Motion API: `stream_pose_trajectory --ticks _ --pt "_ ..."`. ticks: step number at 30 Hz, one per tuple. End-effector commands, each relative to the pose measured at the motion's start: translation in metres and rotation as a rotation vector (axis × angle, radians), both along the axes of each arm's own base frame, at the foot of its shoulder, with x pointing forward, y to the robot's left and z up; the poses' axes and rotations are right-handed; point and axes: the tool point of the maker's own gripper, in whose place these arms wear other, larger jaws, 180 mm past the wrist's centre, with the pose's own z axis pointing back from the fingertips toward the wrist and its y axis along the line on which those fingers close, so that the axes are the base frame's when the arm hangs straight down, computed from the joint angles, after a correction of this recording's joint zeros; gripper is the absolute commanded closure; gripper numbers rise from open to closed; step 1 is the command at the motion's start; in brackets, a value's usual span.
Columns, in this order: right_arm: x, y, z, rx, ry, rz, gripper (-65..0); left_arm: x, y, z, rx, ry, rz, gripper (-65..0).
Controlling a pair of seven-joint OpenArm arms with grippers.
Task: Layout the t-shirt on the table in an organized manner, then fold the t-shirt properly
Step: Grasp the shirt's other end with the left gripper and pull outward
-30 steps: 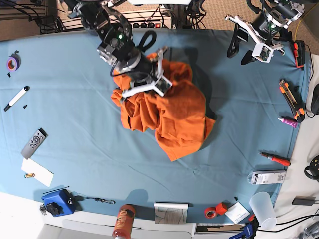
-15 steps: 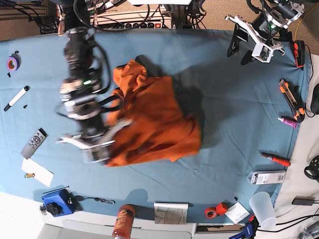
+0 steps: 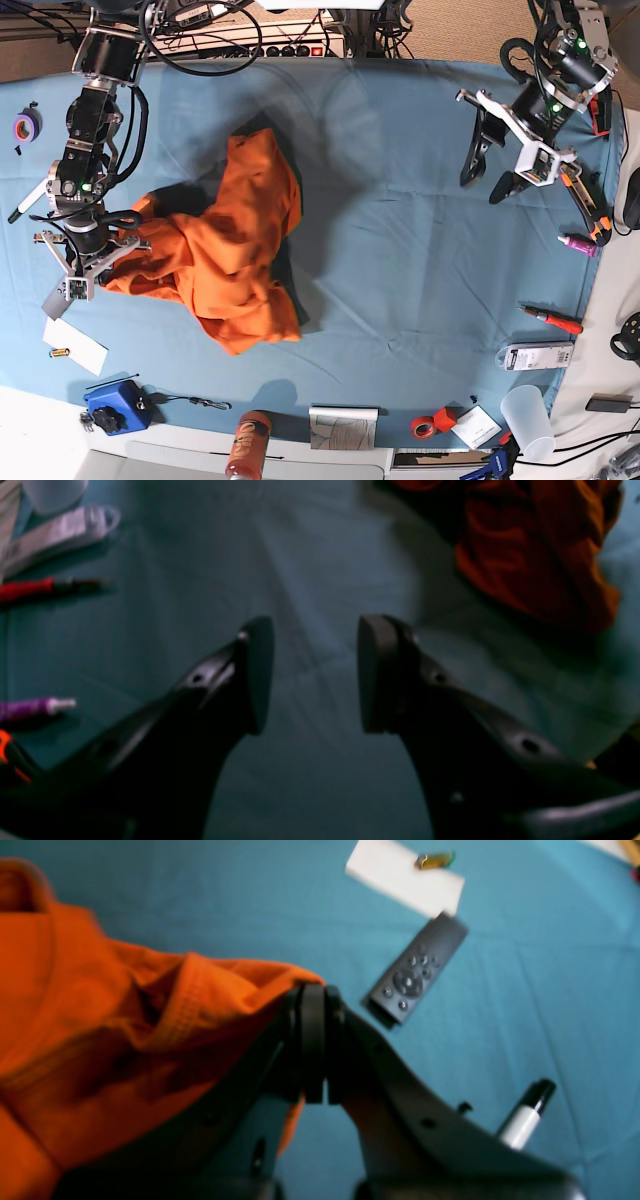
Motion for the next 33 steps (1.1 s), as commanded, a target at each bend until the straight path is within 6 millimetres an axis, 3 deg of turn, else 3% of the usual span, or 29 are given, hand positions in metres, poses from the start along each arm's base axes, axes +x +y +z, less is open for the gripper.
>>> stream_pose_trajectory --ticks 1,4,7,11,18,22,33 --pt "0.008 -0.013 0.025 -0.049 -0.071 -0.01 0.0 0.003 -0.006 0.014 -0.028 -0.049 -0.022 -28.4" --pt "0.01 -0.027 0.035 -0.076 -0.091 -0.04 0.0 0.002 -0.031 0.014 -0.063 -0.047 -0.091 -28.4" --pt "0.015 -0.038 0.052 -0.076 -0.122 -0.072 0.0 -0.006 -0.072 0.009 -0.084 -0.032 -0.202 -28.4" --pt "0.016 -0.042 0.056 -0.069 -0.119 -0.088 0.0 0.0 -0.111 0.005 -0.03 -0.043 -0.254 -28.5" --pt "0.015 -0.041 0.053 -0.065 -0.107 -0.092 0.0 -0.013 -0.178 0.011 0.001 -0.085 -0.378 -40.1" --pt "0.015 -0.041 0.053 -0.065 -0.106 -0.092 0.0 -0.024 -0.207 0.005 0.055 -0.105 -0.437 -40.1" --pt "0.013 -0.047 0.054 -0.11 -0.093 -0.108 0.0 -0.033 -0.271 -0.043 0.107 -0.03 -0.574 -40.1"
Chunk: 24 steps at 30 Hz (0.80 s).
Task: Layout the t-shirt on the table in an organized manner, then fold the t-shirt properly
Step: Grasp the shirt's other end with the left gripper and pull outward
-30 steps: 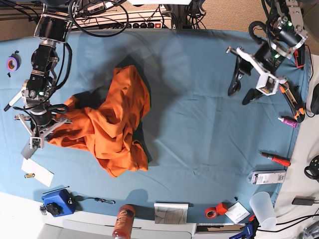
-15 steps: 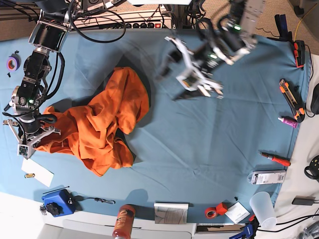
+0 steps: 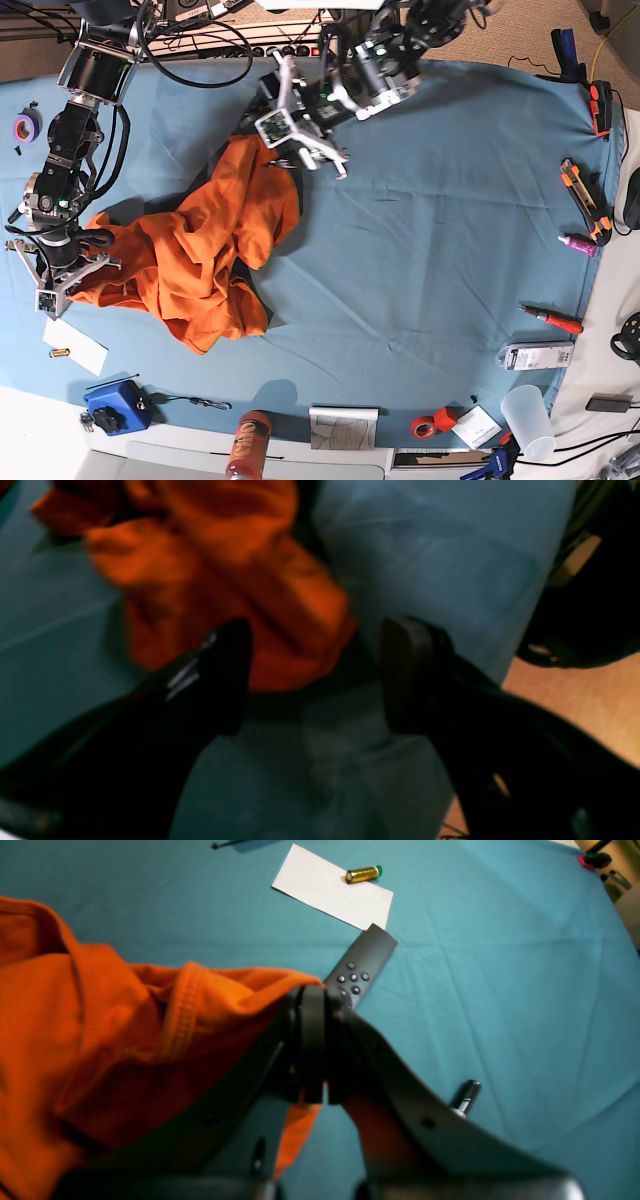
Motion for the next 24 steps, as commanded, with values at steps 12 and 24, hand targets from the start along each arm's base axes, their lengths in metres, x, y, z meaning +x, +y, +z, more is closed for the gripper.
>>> stream_pose_trajectory --ticks 12,24 --pt "0.007 -0.006 0.024 -0.04 -0.061 -0.001 0.0 0.025 -0.02 -0.01 -0.007 0.013 0.036 -39.9" --pt "0.009 -0.002 0.025 -0.014 -0.082 0.016 0.0 0.068 0.0 -0.025 0.049 0.011 0.221 0.0"
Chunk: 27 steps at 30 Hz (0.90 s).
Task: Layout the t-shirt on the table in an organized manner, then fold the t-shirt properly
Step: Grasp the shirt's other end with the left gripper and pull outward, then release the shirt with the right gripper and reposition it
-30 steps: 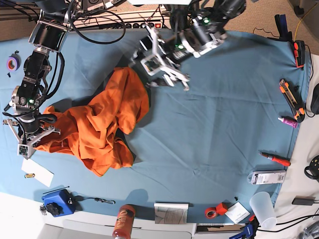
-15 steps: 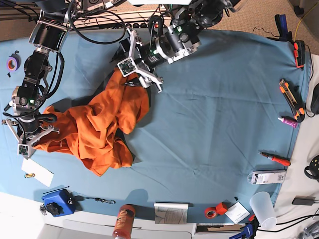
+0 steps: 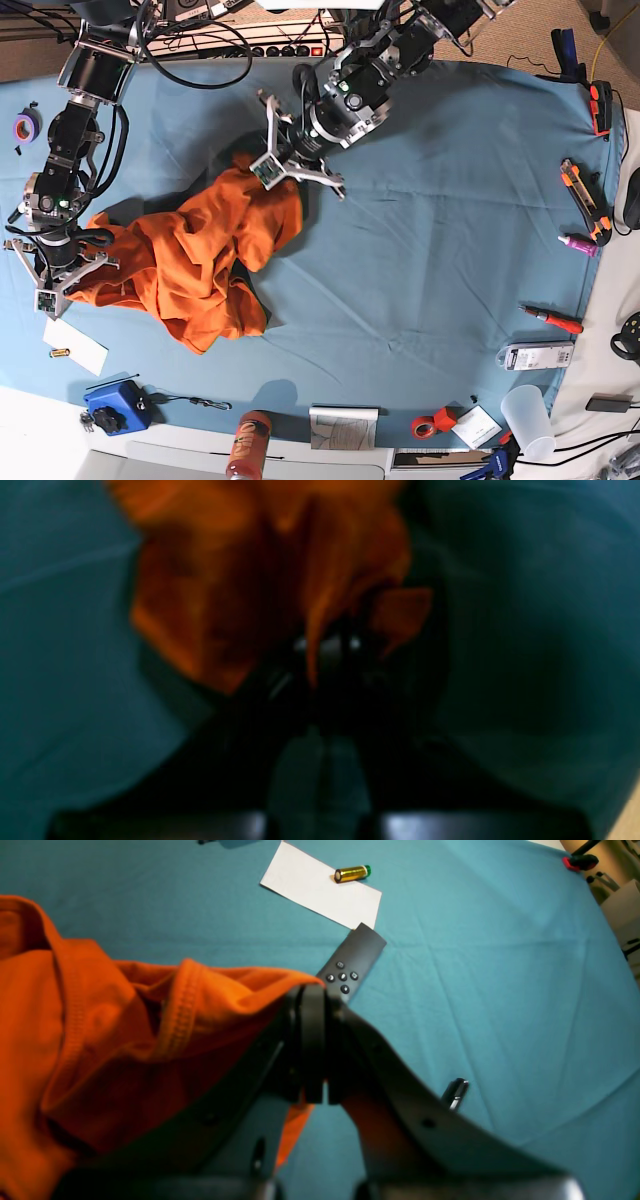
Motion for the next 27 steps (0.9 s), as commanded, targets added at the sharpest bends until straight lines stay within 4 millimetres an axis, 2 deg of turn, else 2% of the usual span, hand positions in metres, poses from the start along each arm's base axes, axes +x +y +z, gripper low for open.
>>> stream_pose_trajectory --ticks 1,4,6,10,14,18,20,22,24,27 --pt "0.009 -0.002 0.024 -0.016 -0.076 0.012 0.0 0.012 -0.005 0.019 -0.032 -0.041 0.013 0.0" --pt "0.011 0.003 0.024 0.023 -0.089 0.029 0.0 0.031 0.008 0.024 0.053 -0.096 0.054 0.0" --pt "0.012 0.007 0.022 0.026 -0.083 0.054 0.0 0.053 0.027 0.033 0.146 -0.161 0.141 0.0" --pt "0.013 0.01 0.024 0.032 -0.09 0.071 0.0 0.091 0.077 0.058 0.306 -0.262 0.34 0.0" --pt "0.019 0.018 0.03 0.067 -0.125 0.104 0.0 0.116 0.123 0.08 0.341 -0.319 0.453 0.0" --pt "0.026 0.022 0.04 0.069 -0.147 0.129 0.0 0.141 0.196 0.098 0.382 -0.354 0.614 0.0" --pt "0.031 0.024 0.047 0.083 -0.17 0.136 0.0 0.149 0.233 0.104 0.379 -0.341 0.694 0.0" --pt "0.035 0.027 0.054 0.106 -0.195 0.146 0.0 0.151 0.258 0.101 0.347 -0.288 0.717 0.0" --pt "0.041 0.031 0.056 0.134 -0.204 0.161 0.0 0.151 0.269 0.096 0.302 -0.226 0.695 0.0" --pt "0.045 0.035 0.045 0.17 -0.169 0.181 0.0 0.148 0.284 0.09 0.276 -0.161 0.698 0.0"
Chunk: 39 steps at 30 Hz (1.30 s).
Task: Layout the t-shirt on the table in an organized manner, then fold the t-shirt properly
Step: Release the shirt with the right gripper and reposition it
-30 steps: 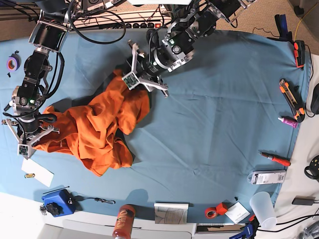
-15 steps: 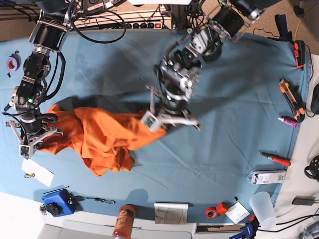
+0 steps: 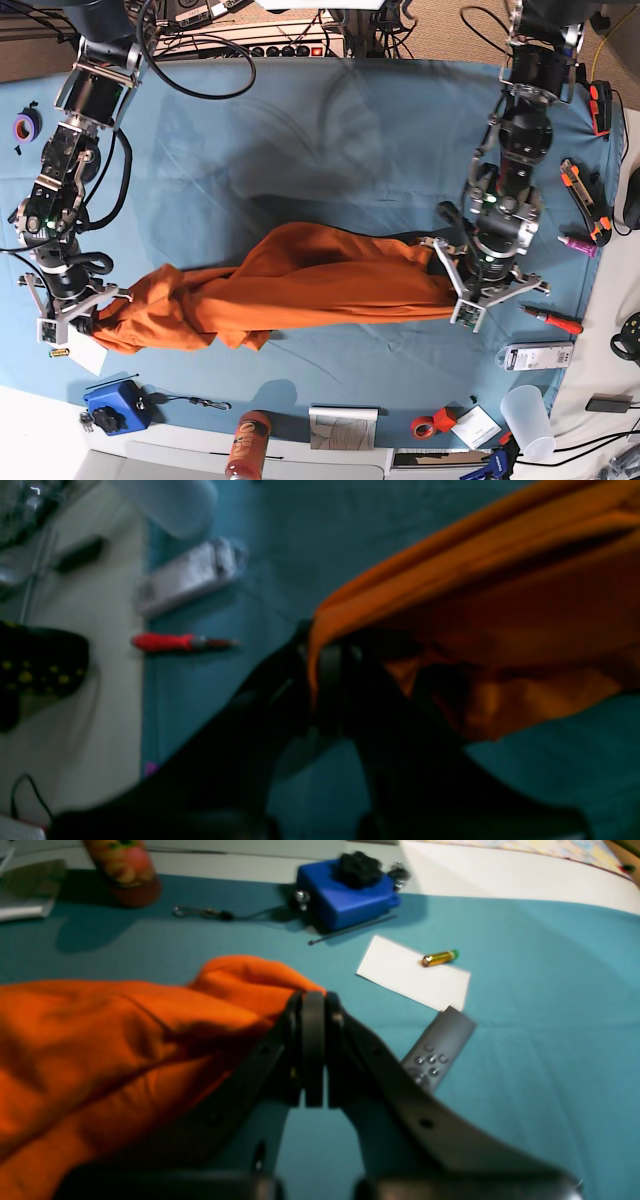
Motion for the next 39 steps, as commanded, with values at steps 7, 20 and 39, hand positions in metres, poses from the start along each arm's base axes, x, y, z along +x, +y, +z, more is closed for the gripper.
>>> stream_pose_trajectory --ticks 7,20,39 --pt "-0.006 -0.006 -0.006 0.007 0.088 -0.022 0.0 -0.009 0.007 0.011 -0.014 0.022 0.009 0.0" --pt "-0.044 0.009 -0.056 0.052 0.444 0.053 0.0 -0.095 -0.026 -0.003 -0.059 0.056 -0.101 0.0" --pt "-0.022 0.086 0.028 0.061 0.145 0.372 -22.4 -0.103 -0.027 -0.01 -0.064 0.073 -0.105 0.0"
